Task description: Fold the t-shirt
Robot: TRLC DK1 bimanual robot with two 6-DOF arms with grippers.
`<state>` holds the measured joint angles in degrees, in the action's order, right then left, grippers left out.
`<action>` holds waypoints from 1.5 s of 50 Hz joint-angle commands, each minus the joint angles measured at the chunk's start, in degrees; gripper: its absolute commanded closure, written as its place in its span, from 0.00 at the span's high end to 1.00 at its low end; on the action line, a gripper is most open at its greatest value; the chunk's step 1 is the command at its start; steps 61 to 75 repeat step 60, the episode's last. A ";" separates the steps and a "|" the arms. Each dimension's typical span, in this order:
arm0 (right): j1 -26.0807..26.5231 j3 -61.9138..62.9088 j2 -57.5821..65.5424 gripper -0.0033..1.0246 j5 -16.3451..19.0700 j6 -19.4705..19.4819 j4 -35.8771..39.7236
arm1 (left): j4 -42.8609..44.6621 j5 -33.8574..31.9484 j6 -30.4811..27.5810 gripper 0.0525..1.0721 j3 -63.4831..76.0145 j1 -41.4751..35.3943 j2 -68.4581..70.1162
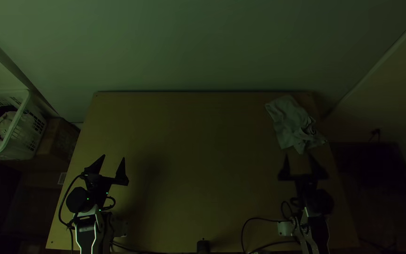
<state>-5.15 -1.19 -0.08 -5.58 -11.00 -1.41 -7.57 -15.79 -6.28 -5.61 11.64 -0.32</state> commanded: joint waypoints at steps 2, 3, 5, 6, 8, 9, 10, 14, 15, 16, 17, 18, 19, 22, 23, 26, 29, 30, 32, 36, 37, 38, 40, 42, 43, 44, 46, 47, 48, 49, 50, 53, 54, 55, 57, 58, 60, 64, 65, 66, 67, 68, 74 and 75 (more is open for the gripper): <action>4.71 0.93 -0.10 0.95 -0.48 -1.56 0.88 | -2.45 -0.12 -1.01 0.96 2.35 0.05 0.32; 5.24 0.93 -0.10 0.95 -0.48 -1.56 0.88 | -2.45 -0.12 -1.01 0.96 2.35 0.05 0.32; 5.85 0.93 -0.10 0.95 -0.39 -1.56 0.88 | -2.45 -0.12 -1.01 0.96 2.35 0.05 0.32; 5.94 0.93 -0.10 0.95 -0.48 -1.48 0.88 | -2.45 -0.12 -1.01 0.96 2.35 0.14 0.40; 5.94 0.84 -0.10 0.95 -0.39 -1.56 0.88 | -2.45 -0.12 -1.01 0.96 2.35 0.05 0.32; 5.85 0.93 -0.10 0.95 -0.39 -1.48 0.88 | -2.45 -0.12 -1.01 0.96 2.35 0.05 0.32; 5.76 0.84 -0.10 0.95 -0.39 -1.48 0.88 | -2.45 -0.12 -1.01 0.96 2.35 0.14 0.32; 5.76 0.84 -0.10 0.95 -0.39 -1.48 0.88 | -2.45 -0.12 -1.01 0.96 2.35 0.14 0.32; 5.76 0.84 -0.10 0.95 -0.39 -1.48 0.88 | -2.45 -0.12 -1.01 0.96 2.35 0.14 0.32; 5.76 0.84 -0.10 0.95 -0.39 -1.48 0.88 | -2.45 -0.12 -1.01 0.96 2.35 0.05 0.32; 5.76 0.93 -0.10 0.95 -0.39 -1.48 0.88 | -2.45 -0.12 -1.01 0.96 2.35 0.05 0.32; 5.76 0.84 -0.10 0.95 -0.39 -1.48 0.88 | -2.45 -0.12 -1.01 0.96 2.35 0.05 0.32; 5.76 0.93 -0.10 0.95 -0.39 -1.48 0.88 | -2.45 -0.12 -1.01 0.96 2.35 0.14 0.32; 5.76 0.93 -0.10 0.95 -0.39 -1.48 0.88 | -2.45 -0.12 -1.01 0.96 2.35 0.14 0.32; 5.76 0.93 -0.10 0.95 -0.39 -1.48 0.88 | -2.45 -0.12 -1.01 0.96 2.35 0.14 0.32; 5.76 0.84 -0.10 0.95 -0.39 -1.48 0.88 | -2.45 -0.12 -1.01 0.96 2.35 0.05 0.32; 5.76 0.93 -0.10 0.95 -0.39 -1.48 0.88 | -2.45 -0.12 -1.01 0.96 2.35 0.05 0.32; 5.76 0.84 -0.10 0.95 -0.39 -1.48 0.88 | -2.45 -0.12 -1.01 0.96 2.35 0.14 0.32; 5.76 0.84 -0.10 0.95 -0.39 -1.48 0.88 | -2.45 -0.12 -1.01 0.96 2.35 0.05 0.32; 5.76 0.93 -0.10 0.95 -0.39 -1.48 0.88 | -2.45 -0.12 -1.01 0.96 2.35 0.14 0.32; 5.76 0.93 -0.10 0.95 -0.39 -1.48 0.88 | -2.45 -0.12 -1.01 0.96 2.35 0.05 0.32; 5.76 0.84 -0.10 0.95 -0.39 -1.48 0.88 | -2.45 -0.12 -1.01 0.96 2.35 0.05 0.32; 5.76 0.84 -0.10 0.95 -0.39 -1.48 0.88 | -2.45 -0.12 -1.01 0.96 2.35 0.14 0.32; 5.76 0.84 -0.10 0.95 -0.39 -1.48 0.88 | -2.45 -0.12 -1.01 0.96 2.35 0.14 0.32; 5.76 0.84 -0.10 0.95 -0.39 -1.48 0.88 | -2.45 -0.12 -1.01 0.96 2.35 0.05 0.32; 5.76 0.84 -0.10 0.95 -0.39 -1.48 0.88 | -2.45 -0.12 -1.01 0.96 2.35 0.14 0.32; 5.76 0.93 -0.10 0.95 -0.39 -1.48 0.88 | -2.45 -0.12 -1.01 0.96 2.35 0.14 0.32; 5.76 0.84 -0.10 0.95 -0.39 -1.48 0.88 | -2.45 -0.12 -1.01 0.96 2.35 0.14 0.32; 5.76 0.93 -0.10 0.95 -0.39 -1.48 0.88 | -2.45 -0.12 -1.01 0.96 2.35 0.05 0.32; 5.76 0.93 -0.10 0.95 -0.39 -1.48 0.88 | -2.45 -0.12 -1.01 0.96 2.35 0.05 0.32; 5.76 0.84 -0.10 0.95 -0.39 -1.48 0.88 | -2.45 -0.12 -1.01 0.96 2.35 0.05 0.32; 5.76 0.93 -0.10 0.95 -0.39 -1.48 0.88 | -2.45 -0.12 -1.01 0.96 2.35 0.05 0.32; 5.76 0.84 -0.10 0.95 -0.39 -1.48 0.88 | -2.45 -0.12 -1.01 0.96 2.35 0.14 0.32; 5.76 0.93 -0.10 0.95 -0.39 -1.48 0.88 | -2.45 -0.12 -1.01 0.96 2.35 0.05 0.32; 5.76 0.93 -0.10 0.95 -0.39 -1.48 0.88 | -2.45 -0.12 -1.01 0.96 2.35 0.14 0.32; 5.76 0.84 -0.10 0.95 -0.39 -1.48 0.88 | -2.45 -0.12 -1.01 0.96 2.35 0.05 0.32; 5.76 0.93 -0.10 0.95 -0.39 -1.48 0.88 | -2.45 -0.12 -1.01 0.96 2.35 0.14 0.32; 5.76 0.93 -0.10 0.95 -0.39 -1.48 0.88 | -2.45 -0.12 -1.01 0.96 2.35 0.14 0.32; 5.76 0.93 -0.10 0.95 -0.39 -1.48 0.88 | -2.45 -0.12 -1.01 0.96 2.35 0.14 0.32; 5.76 0.93 -0.10 0.95 -0.39 -1.48 0.88 | -2.45 -0.12 -1.01 0.96 2.35 0.14 0.32; 5.76 0.93 -0.10 0.95 -0.39 -1.48 0.88 | -2.45 -0.12 -1.01 0.96 2.35 0.14 0.32; 5.76 0.93 -0.10 0.95 -0.39 -1.48 0.88 | -2.45 -0.12 -1.01 0.96 2.35 0.14 0.32; 5.76 0.93 -0.10 0.95 -0.39 -1.48 0.88 | -2.45 -0.12 -1.01 0.96 2.35 0.14 0.32; 5.76 0.93 -0.10 0.95 -0.39 -1.48 0.88 | -2.45 -0.12 -1.01 0.96 2.35 0.14 0.32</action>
